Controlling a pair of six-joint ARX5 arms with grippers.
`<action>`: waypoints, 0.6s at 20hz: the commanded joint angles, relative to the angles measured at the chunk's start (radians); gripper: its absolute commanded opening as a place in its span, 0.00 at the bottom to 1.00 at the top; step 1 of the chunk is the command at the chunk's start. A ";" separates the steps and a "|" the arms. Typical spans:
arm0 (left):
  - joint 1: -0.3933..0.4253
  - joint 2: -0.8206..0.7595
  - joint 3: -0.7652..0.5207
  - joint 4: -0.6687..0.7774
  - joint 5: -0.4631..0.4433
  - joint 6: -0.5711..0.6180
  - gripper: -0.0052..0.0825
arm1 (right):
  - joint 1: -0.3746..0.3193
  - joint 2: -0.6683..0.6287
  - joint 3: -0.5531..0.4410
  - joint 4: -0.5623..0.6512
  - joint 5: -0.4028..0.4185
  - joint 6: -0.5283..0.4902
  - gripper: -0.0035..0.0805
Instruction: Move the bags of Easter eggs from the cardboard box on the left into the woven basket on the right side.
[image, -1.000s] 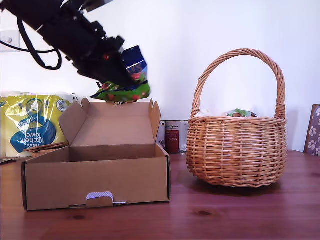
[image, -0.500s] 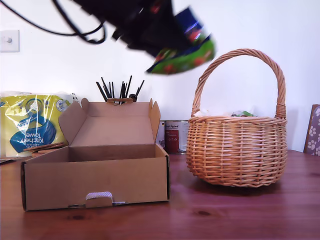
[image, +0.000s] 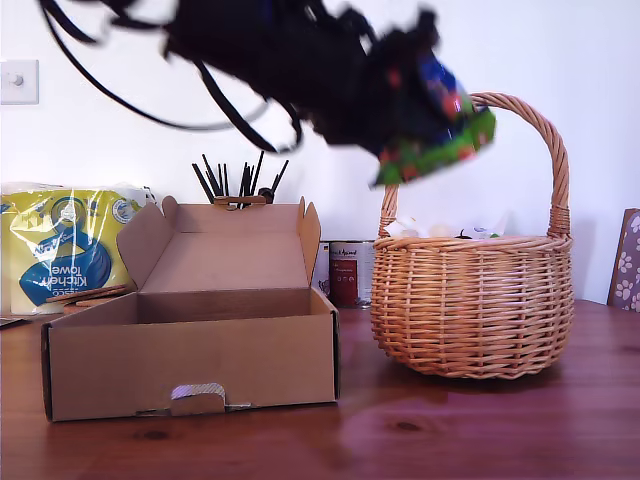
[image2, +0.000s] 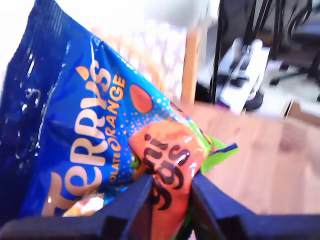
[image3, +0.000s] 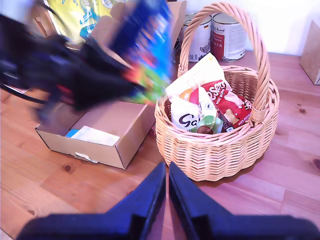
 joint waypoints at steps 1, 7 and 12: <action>-0.009 0.043 0.077 0.047 0.000 -0.005 0.18 | 0.002 -0.002 -0.002 0.004 0.000 -0.006 0.03; -0.008 0.285 0.328 -0.027 -0.003 0.003 0.18 | 0.002 -0.002 0.001 0.036 0.000 -0.006 0.03; -0.008 0.437 0.402 -0.034 -0.014 0.004 0.18 | 0.002 -0.002 0.033 0.042 0.000 -0.006 0.03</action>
